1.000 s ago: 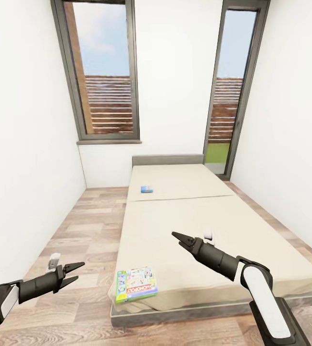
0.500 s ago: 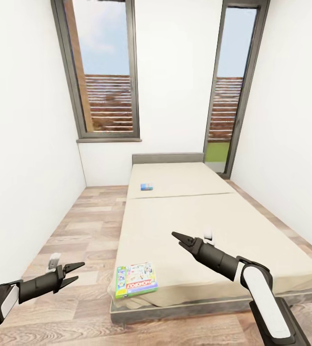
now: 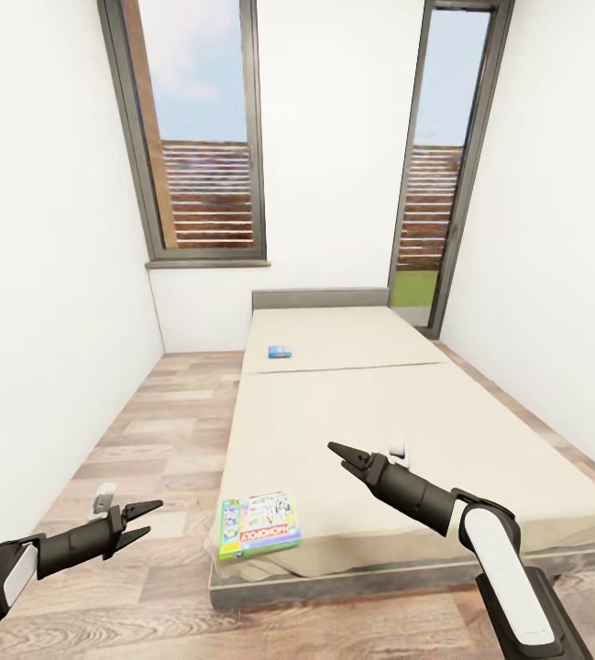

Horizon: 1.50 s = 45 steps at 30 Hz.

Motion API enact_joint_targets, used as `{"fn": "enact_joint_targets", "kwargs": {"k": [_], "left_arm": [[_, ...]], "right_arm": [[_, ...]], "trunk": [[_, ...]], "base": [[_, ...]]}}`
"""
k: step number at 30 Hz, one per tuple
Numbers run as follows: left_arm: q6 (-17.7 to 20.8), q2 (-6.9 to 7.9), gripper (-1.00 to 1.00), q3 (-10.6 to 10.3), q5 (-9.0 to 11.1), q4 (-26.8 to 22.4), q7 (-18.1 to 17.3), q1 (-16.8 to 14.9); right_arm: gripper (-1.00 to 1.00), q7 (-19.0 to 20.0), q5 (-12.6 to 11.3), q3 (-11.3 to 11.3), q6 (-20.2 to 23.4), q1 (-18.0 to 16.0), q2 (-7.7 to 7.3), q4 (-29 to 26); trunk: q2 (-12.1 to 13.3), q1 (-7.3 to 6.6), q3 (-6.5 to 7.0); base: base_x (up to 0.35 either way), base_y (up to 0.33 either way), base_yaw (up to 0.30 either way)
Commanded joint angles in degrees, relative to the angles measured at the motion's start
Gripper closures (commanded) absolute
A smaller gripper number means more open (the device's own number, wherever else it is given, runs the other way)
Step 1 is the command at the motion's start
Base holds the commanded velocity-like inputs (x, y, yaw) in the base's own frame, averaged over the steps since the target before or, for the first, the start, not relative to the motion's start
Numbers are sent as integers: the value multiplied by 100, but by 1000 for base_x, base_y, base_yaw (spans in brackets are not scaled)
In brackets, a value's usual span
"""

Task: Put all the toys in the child's room - the three board games (two on the bed and one on the table), the two jigsaw puzzles on the table, and the tennis ball on the table - inside the toy box on the table in the child's room.

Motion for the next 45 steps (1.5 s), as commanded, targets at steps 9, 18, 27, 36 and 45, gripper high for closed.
{"fn": "enact_joint_targets", "kwargs": {"k": [9,18,27,36,45], "left_arm": [[28,-8,-100,13,8,2,-11,-4],[22,-11,-100,13,10,2,-18,-4],[25,-16,-100,13,13,2,-21,-4],[32,-17,-100,13,13,2,-26,-4],[34,-20,-100,13,13,2,-35,-4]], "right_arm": [[-100,38,22,-70,15,-4,-5,3],[-100,36,21,-108,24,-4,-10,4],[-100,37,17,-141,32,-4,-10,8],[-100,38,18,-214,50,-4,-9,9],[-100,38,20,-220,57,-4,-5,9]], "trunk": [[-365,198,-168],[-726,395,-329],[-1087,593,-491],[-1448,791,-652],[-1729,944,-778]], "base": [[0,0,0],[0,0,0],[0,0,0],[0,0,0],[0,0,0]]}}
